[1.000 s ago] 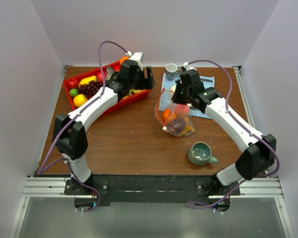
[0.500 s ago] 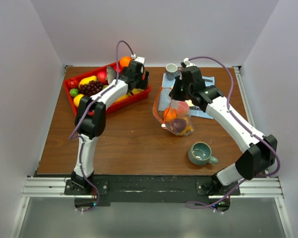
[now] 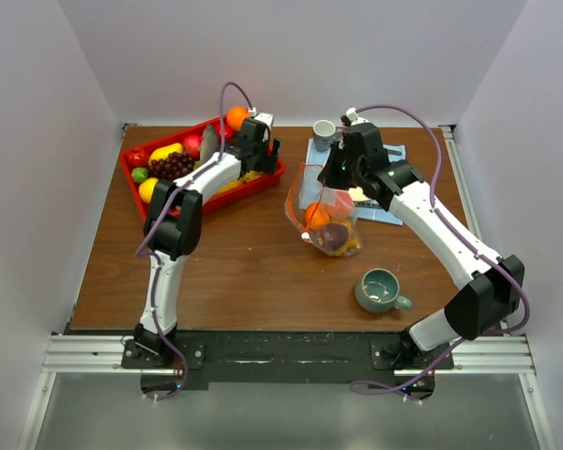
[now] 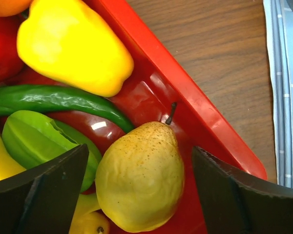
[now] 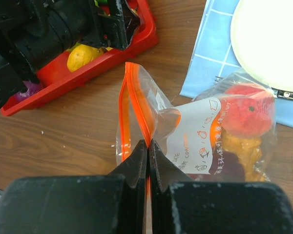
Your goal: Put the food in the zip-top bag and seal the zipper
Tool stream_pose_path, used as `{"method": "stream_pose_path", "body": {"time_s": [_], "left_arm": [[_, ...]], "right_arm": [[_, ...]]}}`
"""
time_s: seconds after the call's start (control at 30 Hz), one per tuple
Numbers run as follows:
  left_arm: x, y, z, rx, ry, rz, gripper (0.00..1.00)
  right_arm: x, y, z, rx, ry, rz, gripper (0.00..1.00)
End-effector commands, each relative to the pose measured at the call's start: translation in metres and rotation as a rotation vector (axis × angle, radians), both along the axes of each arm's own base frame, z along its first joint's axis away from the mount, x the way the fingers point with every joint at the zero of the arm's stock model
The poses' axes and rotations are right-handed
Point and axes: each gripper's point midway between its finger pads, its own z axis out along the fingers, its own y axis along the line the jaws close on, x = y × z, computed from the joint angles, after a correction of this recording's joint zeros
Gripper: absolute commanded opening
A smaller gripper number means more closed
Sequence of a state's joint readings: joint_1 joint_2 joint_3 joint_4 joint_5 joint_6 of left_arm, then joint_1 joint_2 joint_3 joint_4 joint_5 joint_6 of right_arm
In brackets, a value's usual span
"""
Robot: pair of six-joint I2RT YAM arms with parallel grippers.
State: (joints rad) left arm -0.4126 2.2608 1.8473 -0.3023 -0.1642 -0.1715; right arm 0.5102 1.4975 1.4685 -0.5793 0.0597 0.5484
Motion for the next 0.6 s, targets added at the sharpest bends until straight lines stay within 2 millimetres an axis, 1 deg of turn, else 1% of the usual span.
{"method": "stream_pose_path", "body": {"time_s": [0.0,0.03,0.1,0.13,0.23,0.27,0.43,0.47,0.53,0.57], "left_arm": [[-0.001,0.008,0.016,0.011,-0.003,0.019,0.94],[-0.005,0.009,0.007,0.026,0.029,0.016,0.94],[-0.007,0.006,0.003,0.022,0.049,-0.005,0.93],[-0.009,0.004,-0.004,0.016,0.066,-0.015,0.92],[-0.013,0.003,-0.018,0.013,0.099,-0.016,0.84],[-0.015,0.003,-0.023,0.014,0.108,-0.014,0.79],[-0.017,0.003,-0.029,-0.002,0.11,-0.011,0.7],[-0.017,0.003,-0.03,-0.001,0.113,-0.008,0.67],[-0.017,0.003,-0.027,-0.001,0.105,-0.007,0.61],[-0.018,0.005,-0.026,-0.001,0.103,-0.003,0.54]], "right_arm": [[0.005,0.005,0.027,0.034,-0.062,0.017,0.0],[0.005,0.006,0.026,0.032,-0.06,0.018,0.0],[0.006,0.006,0.023,0.03,-0.056,0.016,0.0],[0.006,0.006,0.024,0.034,-0.057,0.018,0.0],[0.007,0.007,0.02,0.031,-0.05,0.019,0.0],[0.007,0.007,0.019,0.029,-0.047,0.019,0.0],[0.009,0.01,0.017,0.031,-0.041,0.024,0.0],[0.009,0.01,0.016,0.03,-0.038,0.023,0.0],[0.009,0.01,0.016,0.03,-0.04,0.025,0.0],[0.009,0.01,0.016,0.03,-0.04,0.025,0.0]]}}
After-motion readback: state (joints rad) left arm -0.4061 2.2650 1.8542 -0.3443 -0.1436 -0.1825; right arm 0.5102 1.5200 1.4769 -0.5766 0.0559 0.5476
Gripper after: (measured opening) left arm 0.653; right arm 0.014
